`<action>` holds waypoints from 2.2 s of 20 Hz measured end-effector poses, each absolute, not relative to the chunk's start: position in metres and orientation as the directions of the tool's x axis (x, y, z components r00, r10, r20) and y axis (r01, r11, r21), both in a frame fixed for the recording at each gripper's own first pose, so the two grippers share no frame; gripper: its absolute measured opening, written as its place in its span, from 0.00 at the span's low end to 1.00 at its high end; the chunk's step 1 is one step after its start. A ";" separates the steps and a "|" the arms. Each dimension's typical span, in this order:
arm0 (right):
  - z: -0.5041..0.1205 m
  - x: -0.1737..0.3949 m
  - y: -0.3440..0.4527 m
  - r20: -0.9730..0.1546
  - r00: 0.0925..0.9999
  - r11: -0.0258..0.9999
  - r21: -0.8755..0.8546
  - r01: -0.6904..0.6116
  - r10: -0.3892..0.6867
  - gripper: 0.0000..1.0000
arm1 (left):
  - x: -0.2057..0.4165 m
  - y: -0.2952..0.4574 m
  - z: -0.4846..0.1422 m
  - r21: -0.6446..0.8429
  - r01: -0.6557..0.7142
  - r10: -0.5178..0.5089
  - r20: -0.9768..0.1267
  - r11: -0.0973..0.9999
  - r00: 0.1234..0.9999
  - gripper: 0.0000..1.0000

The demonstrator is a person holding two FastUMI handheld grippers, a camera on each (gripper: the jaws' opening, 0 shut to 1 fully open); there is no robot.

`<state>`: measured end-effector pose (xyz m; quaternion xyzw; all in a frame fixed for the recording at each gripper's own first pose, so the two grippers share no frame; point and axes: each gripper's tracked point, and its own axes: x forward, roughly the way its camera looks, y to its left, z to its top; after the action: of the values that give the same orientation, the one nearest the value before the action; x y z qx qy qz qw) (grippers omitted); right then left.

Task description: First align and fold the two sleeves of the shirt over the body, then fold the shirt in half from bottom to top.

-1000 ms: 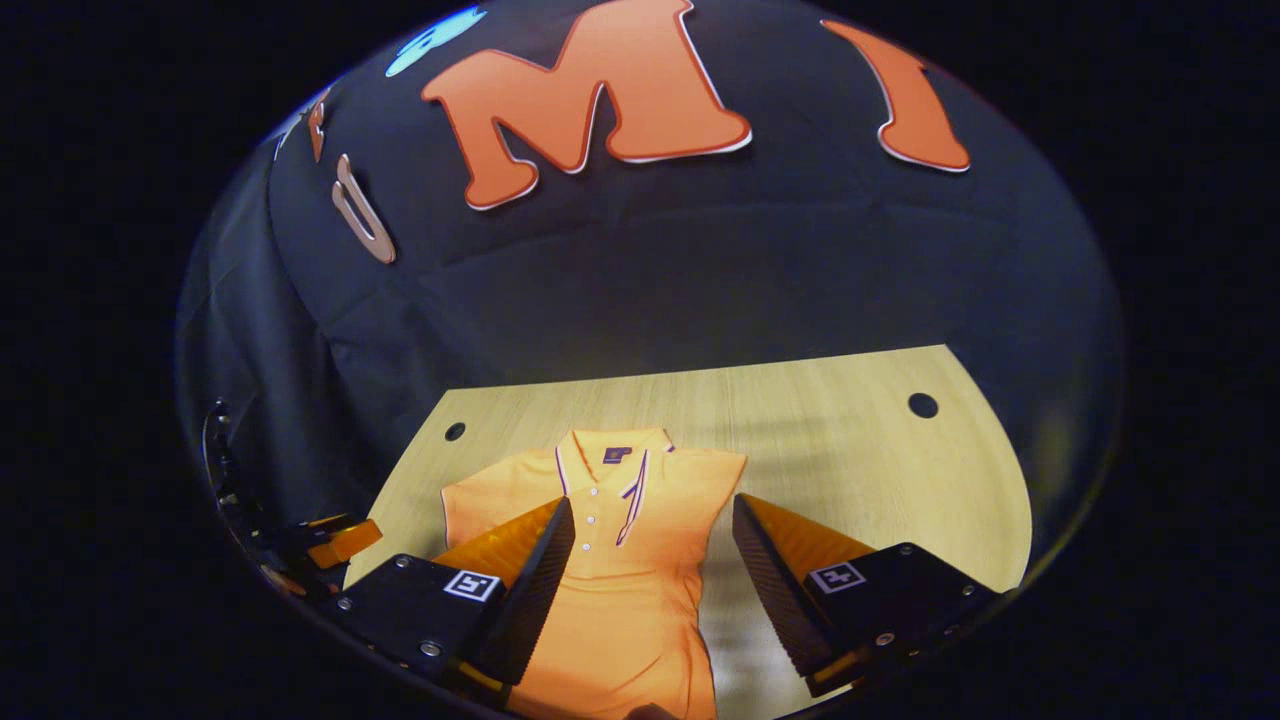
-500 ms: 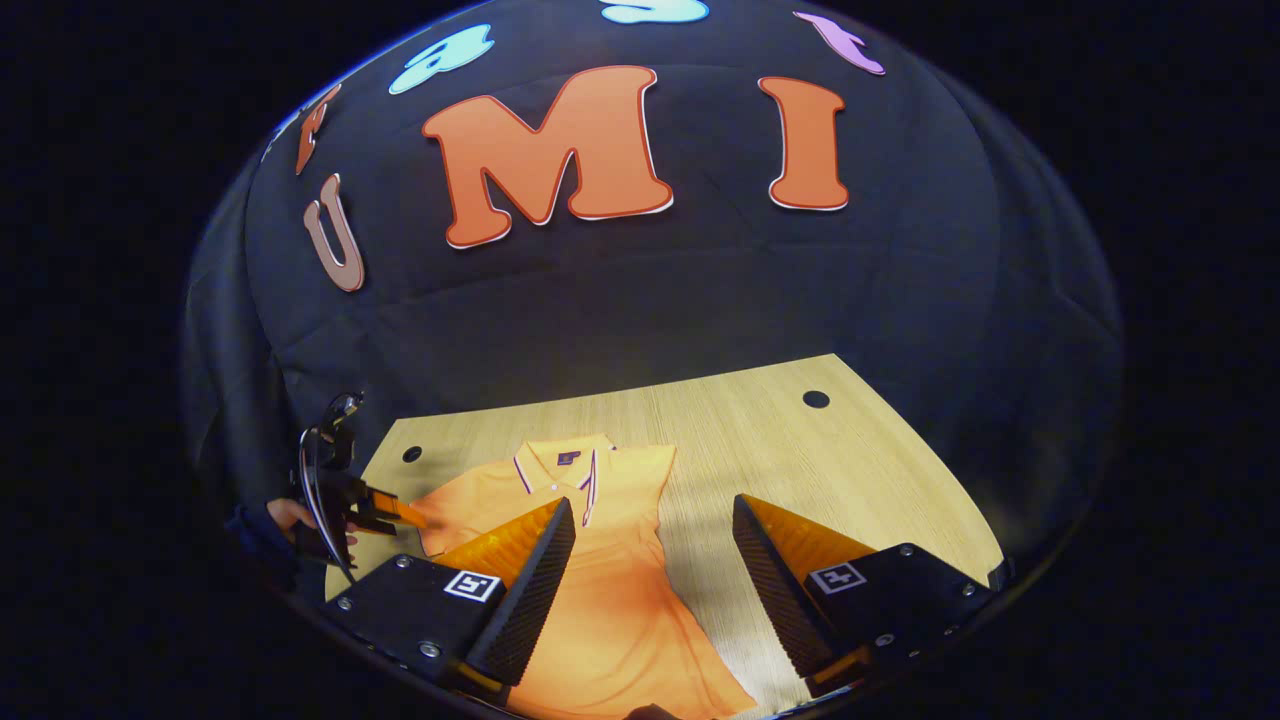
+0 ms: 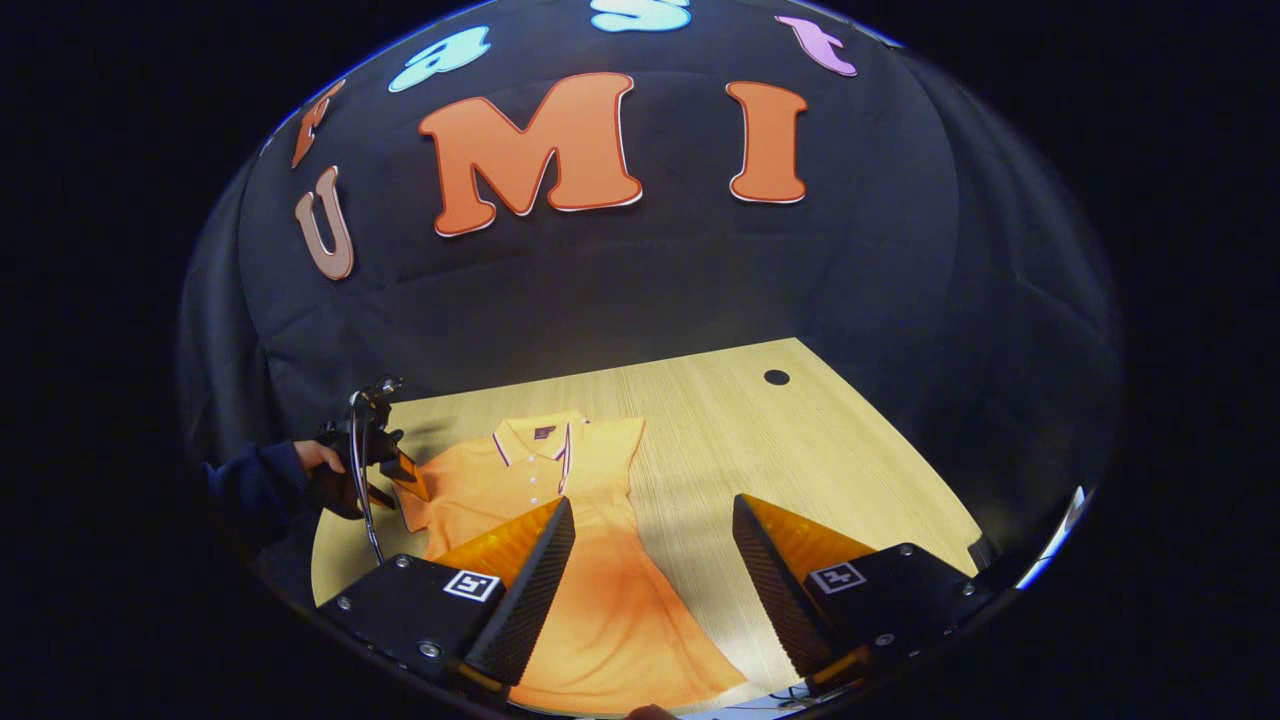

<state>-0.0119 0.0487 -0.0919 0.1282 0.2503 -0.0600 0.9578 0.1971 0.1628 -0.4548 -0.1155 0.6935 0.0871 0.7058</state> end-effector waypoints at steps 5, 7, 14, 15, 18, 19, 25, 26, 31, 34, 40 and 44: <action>-0.107 -0.027 0.035 -0.511 0.858 0.939 0.262 0.222 -0.060 0.96 | 0.210 0.154 -0.459 -0.055 -0.211 -0.042 -0.997 0.976 0.065 0.56; -0.109 -0.031 0.031 -0.511 0.857 0.936 0.268 0.228 -0.062 0.96 | 0.214 0.150 -0.455 -0.083 -0.172 -0.065 -0.992 0.982 0.106 0.12; -0.116 -0.041 0.016 -0.523 0.849 0.926 0.280 0.254 -0.074 0.96 | 0.239 0.133 -0.418 -0.199 -0.093 -0.164 -0.942 0.976 0.293 0.02; -0.115 -0.040 0.014 -0.520 0.850 0.925 0.281 0.256 -0.078 0.96 | 0.241 0.129 -0.411 -0.191 -0.073 -0.160 -0.938 0.979 0.307 0.02; -0.113 -0.042 0.012 -0.515 0.854 0.926 0.281 0.254 -0.078 0.97 | 0.252 0.101 -0.386 -0.218 -0.002 -0.204 -0.914 0.976 0.351 0.02; -0.115 -0.043 0.012 -0.519 0.851 0.927 0.275 0.256 -0.081 0.96 | 0.254 0.089 -0.379 -0.224 0.027 -0.218 -0.907 0.974 0.361 0.02; -0.116 -0.051 0.011 -0.525 0.847 0.927 0.271 0.259 -0.083 0.96 | 0.260 0.005 -0.359 -0.221 0.249 -0.303 -0.881 0.943 0.364 0.08; -0.117 -0.053 0.011 -0.530 0.844 0.926 0.271 0.265 -0.086 0.96 | 0.258 -0.009 -0.354 -0.238 0.284 -0.333 -0.870 0.929 0.362 0.12; -0.125 -0.069 0.010 -0.547 0.829 0.916 0.263 0.302 -0.116 0.96 | 0.234 -0.052 -0.334 -0.314 0.392 -0.459 -0.811 0.865 0.362 0.65; -0.122 -0.073 0.013 -0.526 0.839 0.915 0.259 0.311 -0.136 0.97 | 0.227 -0.040 -0.320 -0.252 0.421 -0.440 -0.781 0.871 0.444 0.84; -0.094 -0.058 0.019 -0.361 0.926 0.958 0.208 0.196 -0.111 0.98 | 0.203 -0.002 -0.232 -0.228 0.329 -0.401 -0.523 0.916 0.752 0.92; -0.075 -0.052 0.022 -0.263 0.964 0.977 0.191 0.089 -0.036 0.99 | 0.155 0.028 -0.154 -0.182 0.241 -0.295 -0.378 0.953 0.878 0.91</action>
<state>-0.0522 0.0223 -0.0752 0.1013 0.1303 -0.0319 0.9858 0.1550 0.0281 -0.1540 -0.0650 0.2047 -0.1386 0.9668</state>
